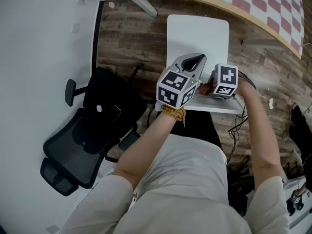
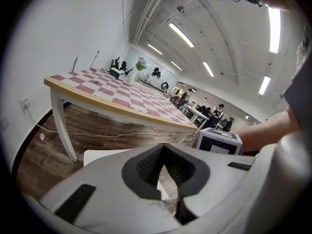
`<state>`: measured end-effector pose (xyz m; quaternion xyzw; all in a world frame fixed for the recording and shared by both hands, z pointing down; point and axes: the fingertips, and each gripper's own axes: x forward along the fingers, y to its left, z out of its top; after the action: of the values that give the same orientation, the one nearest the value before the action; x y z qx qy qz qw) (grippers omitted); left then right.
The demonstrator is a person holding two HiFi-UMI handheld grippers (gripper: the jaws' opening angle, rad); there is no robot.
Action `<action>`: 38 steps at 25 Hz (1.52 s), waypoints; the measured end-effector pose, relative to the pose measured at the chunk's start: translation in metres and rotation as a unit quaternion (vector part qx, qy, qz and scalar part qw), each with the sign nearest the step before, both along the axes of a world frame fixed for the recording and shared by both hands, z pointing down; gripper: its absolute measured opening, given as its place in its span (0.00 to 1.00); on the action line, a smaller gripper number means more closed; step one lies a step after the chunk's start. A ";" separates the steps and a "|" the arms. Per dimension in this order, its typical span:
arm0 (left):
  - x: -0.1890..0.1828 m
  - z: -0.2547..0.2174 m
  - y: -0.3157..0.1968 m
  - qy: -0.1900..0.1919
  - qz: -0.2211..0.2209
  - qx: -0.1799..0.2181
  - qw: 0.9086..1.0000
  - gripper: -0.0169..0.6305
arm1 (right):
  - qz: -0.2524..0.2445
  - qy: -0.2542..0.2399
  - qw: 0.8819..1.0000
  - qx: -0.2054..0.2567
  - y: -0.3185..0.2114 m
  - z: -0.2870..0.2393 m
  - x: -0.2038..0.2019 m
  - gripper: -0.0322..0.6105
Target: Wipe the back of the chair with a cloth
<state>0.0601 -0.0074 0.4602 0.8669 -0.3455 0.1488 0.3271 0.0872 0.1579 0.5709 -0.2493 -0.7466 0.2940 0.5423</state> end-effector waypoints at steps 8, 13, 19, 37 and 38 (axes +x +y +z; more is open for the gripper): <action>0.003 -0.031 0.005 0.006 -0.004 0.010 1.000 0.05 | 0.002 -0.020 1.000 -0.017 0.002 -0.044 0.003 0.18; 0.010 -0.046 0.009 0.010 -0.007 0.015 1.000 0.05 | -0.005 -0.041 0.999 -0.028 0.003 -0.080 0.003 0.18; 0.017 -0.063 0.010 0.009 -0.010 0.025 1.000 0.05 | -0.018 -0.045 0.999 -0.022 0.007 -0.104 0.008 0.18; 0.022 -0.015 0.008 -0.009 0.003 -0.004 1.000 0.05 | -0.012 -0.030 0.999 0.020 -0.004 -0.052 0.021 0.18; 0.022 -0.011 0.007 -0.008 0.002 -0.006 1.000 0.05 | -0.010 -0.027 0.999 0.024 -0.005 -0.046 0.021 0.18</action>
<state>0.0824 -0.0006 0.4488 0.8644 -0.3452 0.1590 0.3292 0.1086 0.1527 0.5251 -0.2514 -0.7651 0.2636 0.5309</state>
